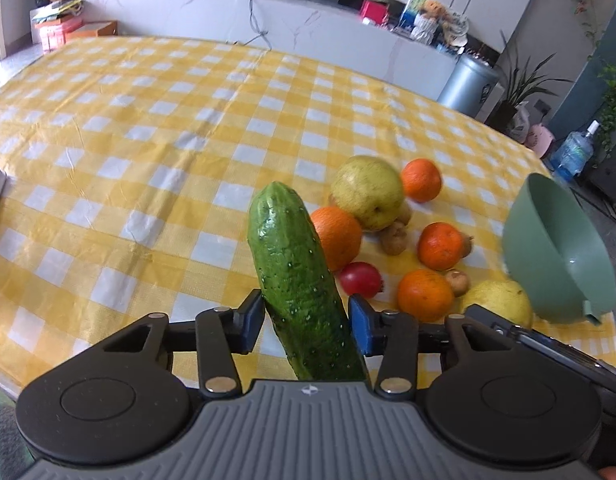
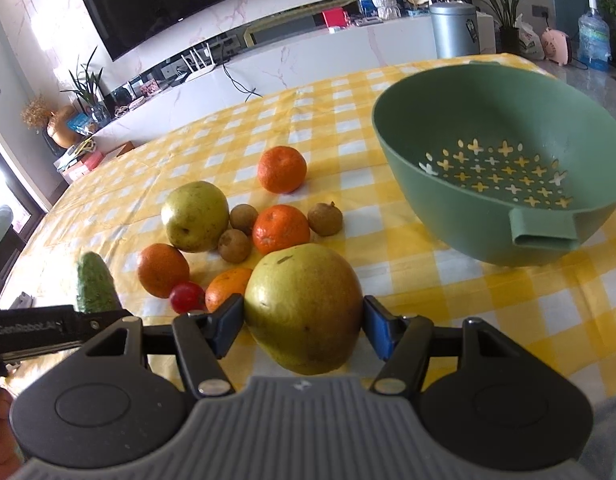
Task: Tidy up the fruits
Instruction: 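Grasp the cucumber with the left tool while the right tool grasps the large pear, then carry cucumber and pear into the green bowl and open both tools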
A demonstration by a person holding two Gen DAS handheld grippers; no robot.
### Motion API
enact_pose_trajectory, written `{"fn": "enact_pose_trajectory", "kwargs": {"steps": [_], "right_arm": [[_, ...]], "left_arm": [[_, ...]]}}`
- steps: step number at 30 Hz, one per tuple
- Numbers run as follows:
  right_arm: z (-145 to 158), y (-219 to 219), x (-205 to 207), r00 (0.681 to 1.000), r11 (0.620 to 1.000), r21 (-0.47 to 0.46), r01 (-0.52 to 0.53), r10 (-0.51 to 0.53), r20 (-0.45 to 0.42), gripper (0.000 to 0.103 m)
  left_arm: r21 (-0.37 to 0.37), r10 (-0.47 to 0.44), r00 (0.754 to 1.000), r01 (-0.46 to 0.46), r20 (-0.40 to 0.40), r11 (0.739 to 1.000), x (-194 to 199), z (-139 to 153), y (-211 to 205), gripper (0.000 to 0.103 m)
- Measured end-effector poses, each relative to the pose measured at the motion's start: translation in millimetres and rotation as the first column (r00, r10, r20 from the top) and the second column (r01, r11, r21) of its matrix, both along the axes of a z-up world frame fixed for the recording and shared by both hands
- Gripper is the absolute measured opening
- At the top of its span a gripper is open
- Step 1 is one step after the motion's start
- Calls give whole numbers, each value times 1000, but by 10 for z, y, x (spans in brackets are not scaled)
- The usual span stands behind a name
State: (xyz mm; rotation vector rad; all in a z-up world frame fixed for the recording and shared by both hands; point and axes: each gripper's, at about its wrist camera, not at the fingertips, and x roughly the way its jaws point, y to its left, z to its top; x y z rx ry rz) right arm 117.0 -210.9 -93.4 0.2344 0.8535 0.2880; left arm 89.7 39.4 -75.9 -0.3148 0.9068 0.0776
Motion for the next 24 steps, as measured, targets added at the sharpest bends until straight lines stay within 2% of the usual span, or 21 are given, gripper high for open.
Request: {"fn": "enact_pose_trajectory", "kwargs": {"steps": [5,13,21,24], "right_arm": [[56,-46,-81,1000,1000,15,1,-1,23,61],[171,-99,-276,997,999,41,-10,7,80,61],[478,-268,-455,986,998,61,-13,3,167,61],[665,-392,-458,978,999,29,-15,8,210,61]], "left_arm": [[3,-15,999,15,49,1000,-143,157,-63,45],[47,-46,992,40,116,998,-334,404,-207,44],[52,-111,967,102,228,993,-402,837,-420,44],[27,-156,955,155,254,988,-309,1004,-545,44]]}}
